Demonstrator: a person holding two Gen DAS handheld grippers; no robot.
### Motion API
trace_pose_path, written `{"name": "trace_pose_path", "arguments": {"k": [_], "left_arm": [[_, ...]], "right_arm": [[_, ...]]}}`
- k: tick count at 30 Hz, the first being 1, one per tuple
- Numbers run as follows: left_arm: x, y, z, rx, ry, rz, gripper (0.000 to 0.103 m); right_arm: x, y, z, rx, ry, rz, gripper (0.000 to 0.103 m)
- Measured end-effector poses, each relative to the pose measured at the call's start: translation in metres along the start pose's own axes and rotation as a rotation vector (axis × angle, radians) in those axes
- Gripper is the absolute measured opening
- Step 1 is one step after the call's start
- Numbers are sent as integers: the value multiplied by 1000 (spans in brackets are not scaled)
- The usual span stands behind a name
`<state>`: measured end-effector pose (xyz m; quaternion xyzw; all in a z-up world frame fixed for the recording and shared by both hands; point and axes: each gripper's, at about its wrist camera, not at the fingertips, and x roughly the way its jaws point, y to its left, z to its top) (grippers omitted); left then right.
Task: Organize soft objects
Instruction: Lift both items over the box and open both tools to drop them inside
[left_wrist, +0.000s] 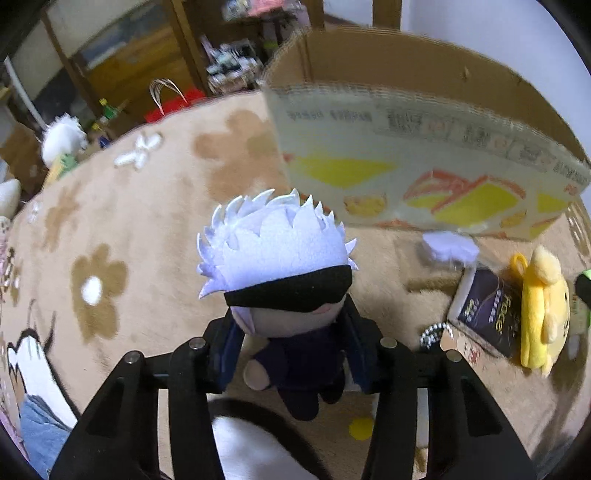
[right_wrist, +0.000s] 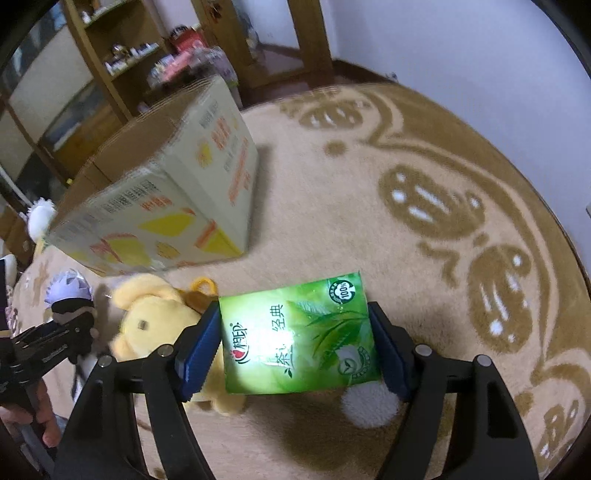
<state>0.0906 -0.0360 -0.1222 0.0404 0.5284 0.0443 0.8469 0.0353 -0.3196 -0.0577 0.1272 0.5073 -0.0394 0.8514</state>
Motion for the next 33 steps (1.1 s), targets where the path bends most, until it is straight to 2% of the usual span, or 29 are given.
{"name": "trace_pose_path", "arguments": {"k": [4, 11, 17, 20, 25, 33], "left_arm": [[-20, 0, 0, -3, -75, 15, 47], [-78, -4, 1, 9, -306, 28, 47], [-120, -3, -3, 11, -481, 53, 47], [-131, -1, -1, 9, -533, 69, 48], [-144, 1, 10, 11, -603, 78, 48], [-143, 5, 37, 26, -633, 88, 48]], "right_arm": [[-20, 9, 5, -27, -85, 40, 79], [-54, 21, 12, -27, -237, 103, 79], [-83, 37, 22, -82, -380, 121, 79], [-96, 49, 26, -133, -442, 128, 79], [-106, 68, 38, -206, -497, 132, 79], [-100, 96, 61, -309, -517, 122, 80]]}}
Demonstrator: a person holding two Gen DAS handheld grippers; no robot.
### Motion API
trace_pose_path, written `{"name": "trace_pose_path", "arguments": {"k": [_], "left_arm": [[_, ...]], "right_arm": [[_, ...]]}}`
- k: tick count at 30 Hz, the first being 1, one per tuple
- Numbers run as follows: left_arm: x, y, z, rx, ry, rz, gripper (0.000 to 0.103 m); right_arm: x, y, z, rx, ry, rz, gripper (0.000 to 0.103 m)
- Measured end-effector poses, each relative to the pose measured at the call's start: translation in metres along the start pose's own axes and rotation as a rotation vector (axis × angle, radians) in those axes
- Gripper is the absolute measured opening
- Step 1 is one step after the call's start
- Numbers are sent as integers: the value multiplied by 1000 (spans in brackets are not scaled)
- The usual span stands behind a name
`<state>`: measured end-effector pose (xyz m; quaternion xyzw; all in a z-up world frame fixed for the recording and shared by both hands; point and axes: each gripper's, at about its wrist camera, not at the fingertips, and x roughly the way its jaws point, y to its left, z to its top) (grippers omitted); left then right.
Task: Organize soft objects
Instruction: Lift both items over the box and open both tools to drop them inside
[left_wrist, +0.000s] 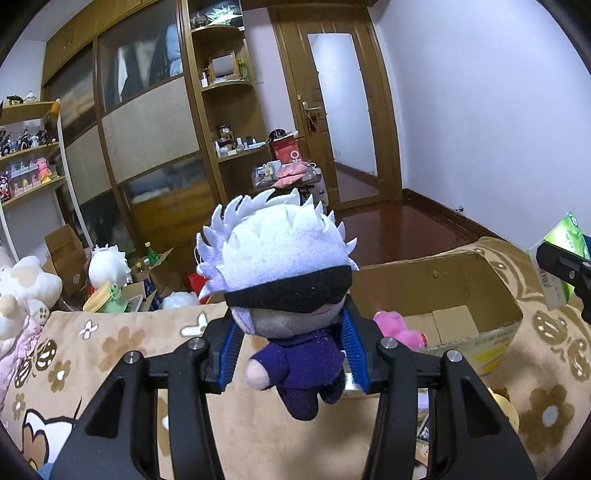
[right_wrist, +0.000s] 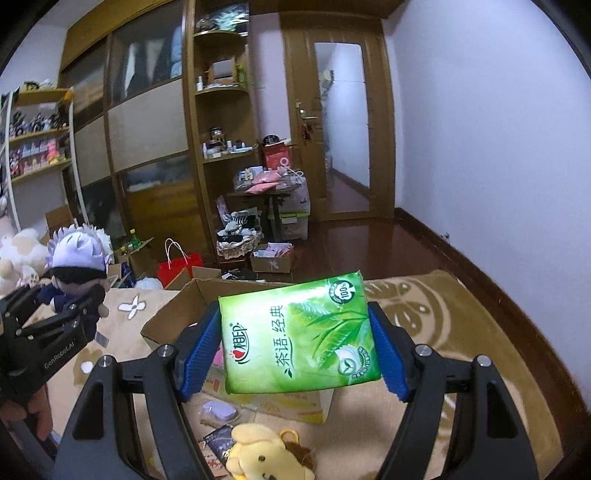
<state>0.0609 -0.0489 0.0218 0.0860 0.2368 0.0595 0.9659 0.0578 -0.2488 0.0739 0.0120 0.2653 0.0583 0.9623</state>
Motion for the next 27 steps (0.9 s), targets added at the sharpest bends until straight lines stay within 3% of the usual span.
{"name": "trace_pose_path", "arguments": {"k": [13, 27], "left_arm": [[36, -3, 5, 25, 13, -11, 48], [71, -24, -3, 48, 61, -37, 48]], "right_arm": [[48, 17, 14, -19, 11, 71, 80], [78, -7, 1, 33, 64, 74, 80]]}}
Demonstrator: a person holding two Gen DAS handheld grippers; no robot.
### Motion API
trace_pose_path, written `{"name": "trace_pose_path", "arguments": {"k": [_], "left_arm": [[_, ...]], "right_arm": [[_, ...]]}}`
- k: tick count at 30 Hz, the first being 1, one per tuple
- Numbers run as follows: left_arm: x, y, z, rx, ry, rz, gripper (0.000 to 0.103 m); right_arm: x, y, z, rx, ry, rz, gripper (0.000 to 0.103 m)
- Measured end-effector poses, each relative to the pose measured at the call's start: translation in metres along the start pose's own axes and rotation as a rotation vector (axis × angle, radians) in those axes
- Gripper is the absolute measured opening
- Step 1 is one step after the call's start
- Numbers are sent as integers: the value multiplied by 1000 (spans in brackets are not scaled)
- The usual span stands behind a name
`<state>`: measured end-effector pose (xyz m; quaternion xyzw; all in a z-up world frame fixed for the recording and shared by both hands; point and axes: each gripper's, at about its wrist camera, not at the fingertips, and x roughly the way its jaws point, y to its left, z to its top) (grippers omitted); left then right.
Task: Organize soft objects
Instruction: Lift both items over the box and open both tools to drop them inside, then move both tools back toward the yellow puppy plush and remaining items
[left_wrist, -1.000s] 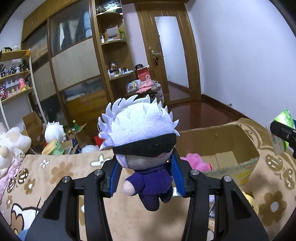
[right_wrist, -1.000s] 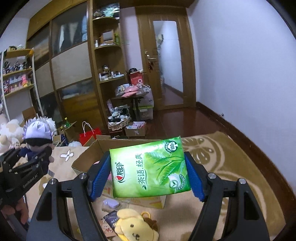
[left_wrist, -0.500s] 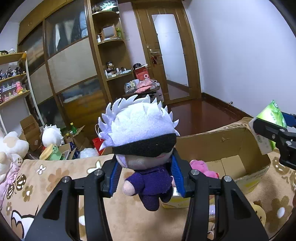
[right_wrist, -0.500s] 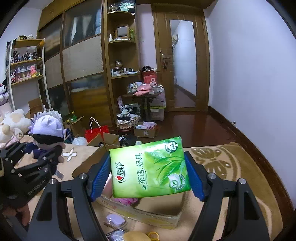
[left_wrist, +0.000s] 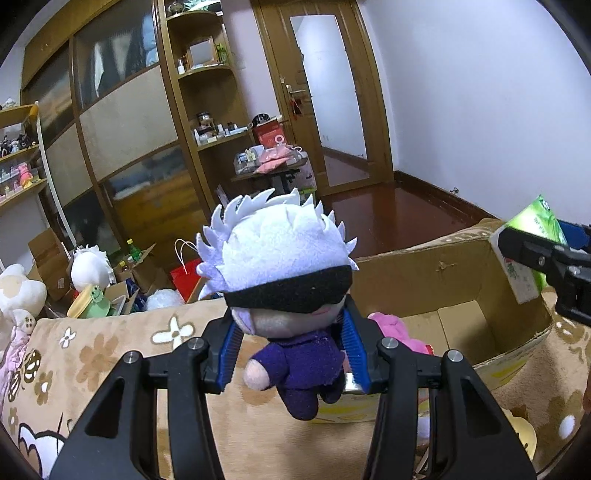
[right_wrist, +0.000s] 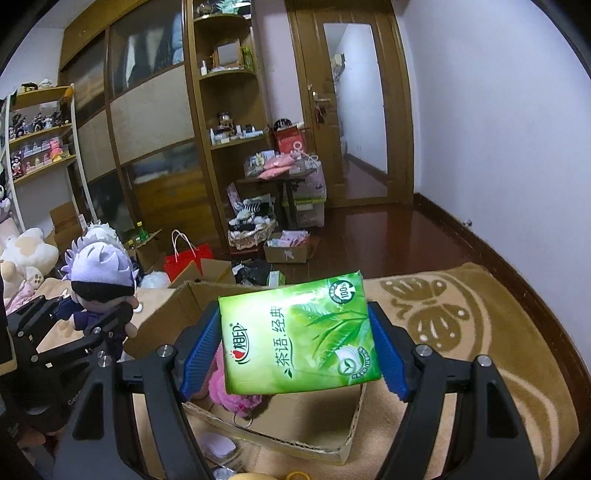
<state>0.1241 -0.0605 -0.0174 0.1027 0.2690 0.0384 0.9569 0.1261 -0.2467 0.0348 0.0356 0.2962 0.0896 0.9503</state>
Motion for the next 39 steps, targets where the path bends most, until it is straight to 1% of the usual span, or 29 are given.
{"name": "trace_pose_path", "arguments": {"k": [6, 11, 14, 16, 17, 18, 20, 22, 23, 25, 32, 34, 39], "left_arm": [[8, -6, -4, 1, 22, -25, 49], [12, -3, -7, -38, 43, -71, 52], [14, 1, -9, -63, 56, -86, 58], [15, 3, -10, -70, 63, -88, 71], [15, 5, -10, -82, 66, -90, 73], [15, 7, -11, -91, 68, -93, 76], [15, 11, -11, -109, 79, -101, 77], [14, 14, -12, -122, 90, -108, 84], [12, 15, -13, -129, 91, -107, 86], [8, 19, -14, -142, 91, -105, 90], [-15, 33, -20, -190, 115, -141, 96], [-23, 35, -23, -186, 118, -145, 97], [-49, 29, -30, -126, 100, -127, 97]], "right_arm": [[8, 3, -9, -19, 41, 9, 80], [11, 7, -13, -36, 56, 1, 81], [11, 7, -13, -38, 67, 10, 81], [13, 7, -13, -41, 71, 9, 81], [13, 7, -14, -42, 75, 10, 83], [13, 6, -14, -41, 77, 9, 89], [10, 6, -13, -36, 63, 11, 95], [5, 6, -13, -37, 50, 16, 100], [4, 6, -13, -38, 48, 14, 103], [-1, 7, -11, -35, 40, 12, 103], [-23, 4, -13, 4, 44, 6, 103], [-32, 3, -14, 14, 41, 4, 103], [-53, 8, -17, 8, 31, -6, 103]]}}
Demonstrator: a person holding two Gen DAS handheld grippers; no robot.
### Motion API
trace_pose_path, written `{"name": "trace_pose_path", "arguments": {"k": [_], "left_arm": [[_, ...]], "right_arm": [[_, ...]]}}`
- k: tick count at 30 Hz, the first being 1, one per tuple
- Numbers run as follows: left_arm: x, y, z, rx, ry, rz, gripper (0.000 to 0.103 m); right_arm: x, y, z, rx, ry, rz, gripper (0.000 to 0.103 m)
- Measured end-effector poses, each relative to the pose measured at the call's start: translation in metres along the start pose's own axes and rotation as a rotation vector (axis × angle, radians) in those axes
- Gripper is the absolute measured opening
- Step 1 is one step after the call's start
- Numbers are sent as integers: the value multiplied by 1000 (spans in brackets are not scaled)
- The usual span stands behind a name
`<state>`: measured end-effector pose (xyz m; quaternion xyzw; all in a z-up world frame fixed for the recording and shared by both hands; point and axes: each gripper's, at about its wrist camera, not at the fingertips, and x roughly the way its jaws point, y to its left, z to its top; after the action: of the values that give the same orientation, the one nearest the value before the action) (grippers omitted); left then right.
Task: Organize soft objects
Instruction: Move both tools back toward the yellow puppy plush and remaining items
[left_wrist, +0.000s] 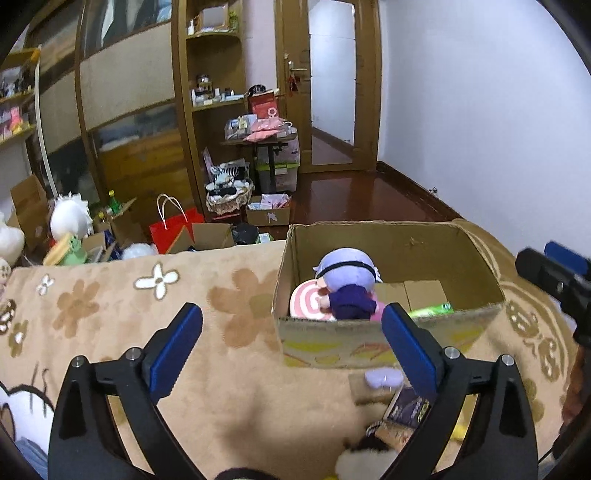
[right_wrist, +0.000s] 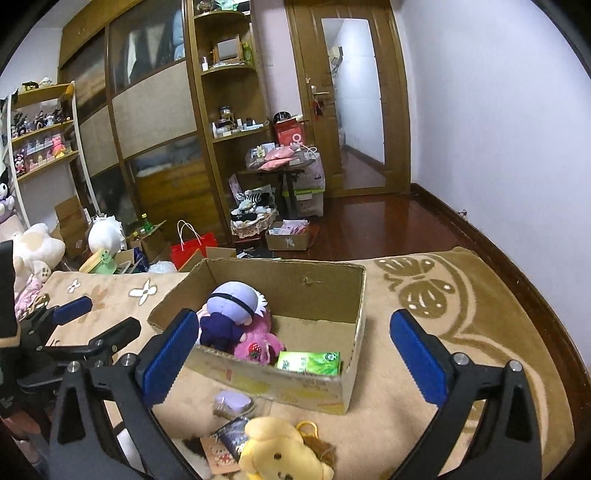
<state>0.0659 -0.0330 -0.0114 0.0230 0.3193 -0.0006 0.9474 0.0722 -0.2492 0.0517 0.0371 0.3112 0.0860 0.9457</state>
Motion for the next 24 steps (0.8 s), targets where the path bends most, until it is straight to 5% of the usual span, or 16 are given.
{"name": "trace_pose_path", "arguments": {"k": [13, 24], "left_arm": [[-54, -12, -16, 73, 11, 1, 97], [-37, -15, -32, 82, 134, -33, 97]], "right_arm": [[-45, 9, -15, 17, -10, -13, 103], [-45, 17, -32, 21, 43, -15, 103]]}}
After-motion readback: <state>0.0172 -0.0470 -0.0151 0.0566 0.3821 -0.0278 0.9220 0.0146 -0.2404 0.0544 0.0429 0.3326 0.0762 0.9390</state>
